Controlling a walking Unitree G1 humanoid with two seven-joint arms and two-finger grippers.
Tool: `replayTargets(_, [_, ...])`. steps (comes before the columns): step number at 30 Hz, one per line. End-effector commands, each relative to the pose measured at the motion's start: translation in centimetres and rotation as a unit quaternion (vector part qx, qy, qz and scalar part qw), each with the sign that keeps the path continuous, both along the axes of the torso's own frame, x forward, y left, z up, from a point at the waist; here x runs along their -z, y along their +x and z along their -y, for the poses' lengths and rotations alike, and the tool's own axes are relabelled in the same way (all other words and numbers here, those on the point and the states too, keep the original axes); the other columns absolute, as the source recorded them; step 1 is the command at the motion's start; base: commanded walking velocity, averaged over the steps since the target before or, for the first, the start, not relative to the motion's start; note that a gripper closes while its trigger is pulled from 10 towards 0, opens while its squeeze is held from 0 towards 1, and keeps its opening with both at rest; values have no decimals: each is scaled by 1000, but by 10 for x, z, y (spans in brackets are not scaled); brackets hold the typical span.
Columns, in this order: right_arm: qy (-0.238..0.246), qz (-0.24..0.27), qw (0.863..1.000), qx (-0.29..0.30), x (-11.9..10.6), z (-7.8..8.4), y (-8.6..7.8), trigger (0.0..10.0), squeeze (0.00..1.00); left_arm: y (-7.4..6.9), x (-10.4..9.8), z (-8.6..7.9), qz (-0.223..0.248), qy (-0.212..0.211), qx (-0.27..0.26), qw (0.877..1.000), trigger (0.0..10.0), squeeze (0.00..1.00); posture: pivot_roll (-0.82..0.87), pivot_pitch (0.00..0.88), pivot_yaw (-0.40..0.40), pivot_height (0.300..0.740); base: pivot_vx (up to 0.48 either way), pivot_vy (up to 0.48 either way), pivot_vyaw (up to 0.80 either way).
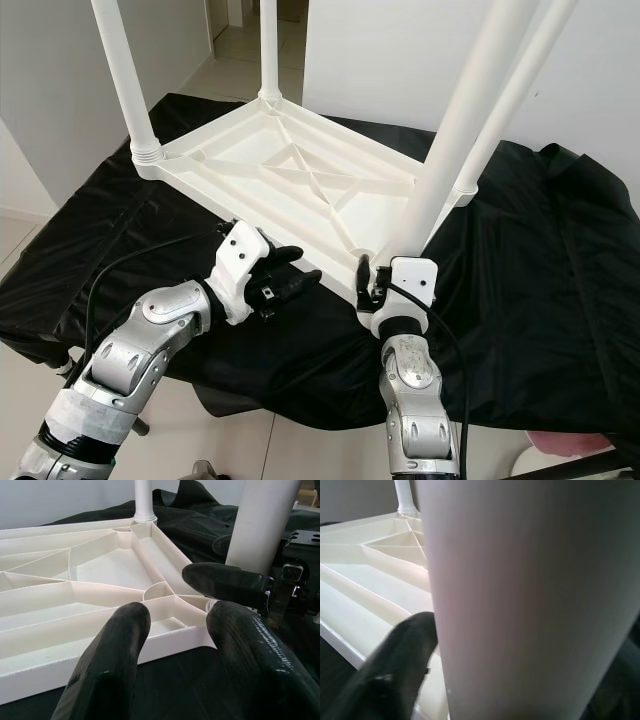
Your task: Building children table
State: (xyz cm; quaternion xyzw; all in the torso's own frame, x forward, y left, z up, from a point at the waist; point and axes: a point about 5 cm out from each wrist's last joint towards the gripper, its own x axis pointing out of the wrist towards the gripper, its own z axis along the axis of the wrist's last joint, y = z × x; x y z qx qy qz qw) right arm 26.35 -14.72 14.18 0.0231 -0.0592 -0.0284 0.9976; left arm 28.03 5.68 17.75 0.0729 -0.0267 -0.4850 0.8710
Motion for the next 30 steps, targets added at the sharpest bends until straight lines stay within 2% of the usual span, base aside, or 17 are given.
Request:
replayTargets(1, [5,8,1000,-11,-4,1,-1,10000,1000,-2,-3,2,3,-6,8,1000,10000,0,0,41,-78,740,0,0,0])
replayTargets(5, [5,12,1000,-28,-3,2,-1,10000,1000,-2,-1,0,1,-4,6,1000,10000,0,-15,47,-76,740,0,0,0])
replayTargets(8, [-5,23,997,-71,-2,11,-9,10000,1000,-3,2,1,-1,-1,9,1000,10000,0,-23,57,-66,740,0,0,0])
replayTargets(10, [-8,23,997,-76,-2,14,-10,10000,1000,-3,2,2,-1,-1,11,1000,10000,0,-24,58,-66,740,0,0,0])
replayTargets(11, [-6,17,996,-86,1,20,-12,10000,835,-4,2,2,-2,0,12,1000,10000,0,-26,63,-64,740,0,0,0])
replayTargets(12, [-6,17,996,-86,1,20,-12,10000,835,-4,2,2,-2,0,12,1000,10000,0,-26,63,-64,740,0,0,0])
replayTargets(13, [-7,14,995,-103,4,27,-13,10000,0,-5,3,1,-3,2,13,1000,10000,0,-31,65,-58,740,0,0,0])
replayTargets(14, [-7,14,995,-103,4,27,-13,10000,0,-5,3,1,-3,2,13,1000,10000,0,-31,65,-58,740,0,0,0])
replayTargets(16, [-19,7,989,-147,7,36,-16,10000,0,-5,4,1,-2,5,14,1000,10000,0,-32,66,-57,740,0,0,0])
replayTargets(20, [-30,-1,980,-197,9,47,-10,10000,0,-5,3,1,1,8,18,1000,10000,0,-37,61,-48,740,0,0,0])
replayTargets(24, [-54,-1,974,-220,10,49,-4,10000,0,-4,4,-1,-1,9,18,1000,10000,0,-45,57,-36,740,0,0,0])
replayTargets(25, [-69,-2,967,-245,9,49,4,10000,0,-5,4,-1,-2,9,18,1000,10000,0,-39,56,-40,740,0,0,0])
replayTargets(27, [-71,-3,963,-259,9,48,6,10000,0,-6,5,-1,-3,8,18,1000,10000,0,-39,56,-40,740,0,0,0])
replayTargets(30, [-80,-6,948,-307,9,41,14,10000,0,-6,7,-1,-8,10,18,1000,10000,0,-41,46,-33,740,0,0,0])
